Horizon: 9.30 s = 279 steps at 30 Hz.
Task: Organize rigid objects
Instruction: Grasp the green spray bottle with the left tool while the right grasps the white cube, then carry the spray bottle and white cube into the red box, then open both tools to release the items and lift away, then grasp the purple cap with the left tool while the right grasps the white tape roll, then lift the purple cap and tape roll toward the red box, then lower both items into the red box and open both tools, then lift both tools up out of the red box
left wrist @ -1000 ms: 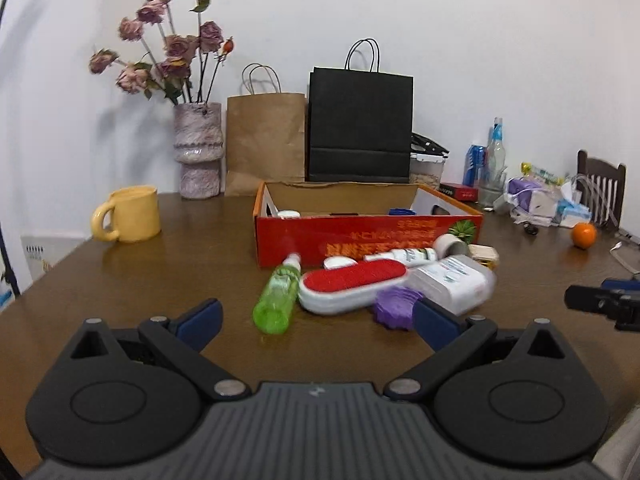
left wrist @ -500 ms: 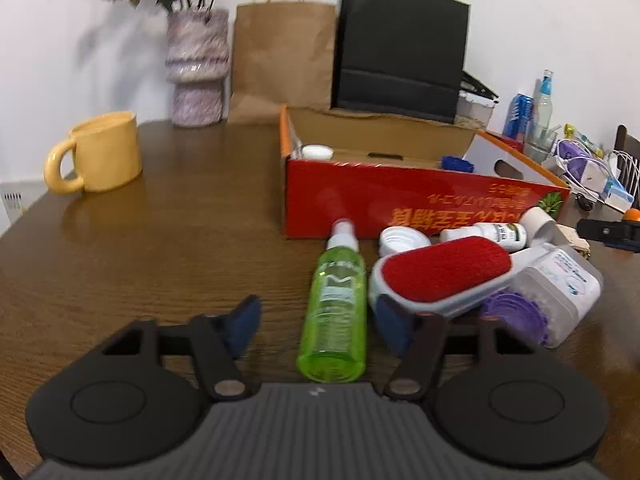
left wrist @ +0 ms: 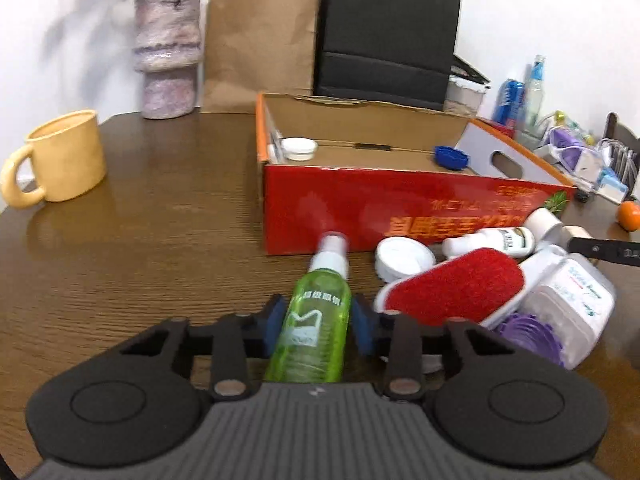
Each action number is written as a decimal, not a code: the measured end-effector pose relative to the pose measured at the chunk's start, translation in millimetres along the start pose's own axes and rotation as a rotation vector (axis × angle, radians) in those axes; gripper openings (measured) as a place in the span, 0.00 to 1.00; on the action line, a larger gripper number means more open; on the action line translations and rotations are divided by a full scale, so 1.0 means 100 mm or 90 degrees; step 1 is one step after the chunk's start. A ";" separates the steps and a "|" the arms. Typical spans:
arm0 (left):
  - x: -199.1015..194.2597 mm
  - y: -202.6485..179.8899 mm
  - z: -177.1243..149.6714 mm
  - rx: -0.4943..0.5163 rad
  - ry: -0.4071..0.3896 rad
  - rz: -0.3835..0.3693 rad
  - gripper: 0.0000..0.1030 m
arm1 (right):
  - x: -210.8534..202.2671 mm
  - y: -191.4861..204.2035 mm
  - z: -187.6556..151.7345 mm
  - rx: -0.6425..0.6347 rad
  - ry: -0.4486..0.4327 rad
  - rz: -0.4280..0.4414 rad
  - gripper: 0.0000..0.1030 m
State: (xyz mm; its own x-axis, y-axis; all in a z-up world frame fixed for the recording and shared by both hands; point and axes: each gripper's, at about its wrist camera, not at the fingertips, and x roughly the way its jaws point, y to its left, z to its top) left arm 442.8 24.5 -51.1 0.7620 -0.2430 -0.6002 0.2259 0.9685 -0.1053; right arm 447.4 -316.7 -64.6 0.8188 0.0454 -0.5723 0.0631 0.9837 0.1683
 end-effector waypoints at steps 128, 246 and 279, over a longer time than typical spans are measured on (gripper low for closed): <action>-2.07 -0.68 -0.55 0.037 -0.406 0.130 1.00 | -2.08 0.60 -0.31 -0.133 -0.268 0.095 1.00; -1.14 -0.71 0.92 0.047 -0.444 0.063 0.54 | -1.18 0.97 1.00 -0.114 -0.299 0.133 0.42; 1.19 0.04 2.11 -0.003 0.002 0.041 0.79 | 1.56 1.04 2.00 -0.023 0.161 0.123 0.63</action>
State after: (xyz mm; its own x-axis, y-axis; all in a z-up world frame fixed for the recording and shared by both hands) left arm 662.2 -12.2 44.0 0.7729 -0.1794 -0.6086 0.1729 0.9825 -0.0699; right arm 695.7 -241.8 23.8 0.6460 0.2687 -0.7145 -0.1031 0.9582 0.2671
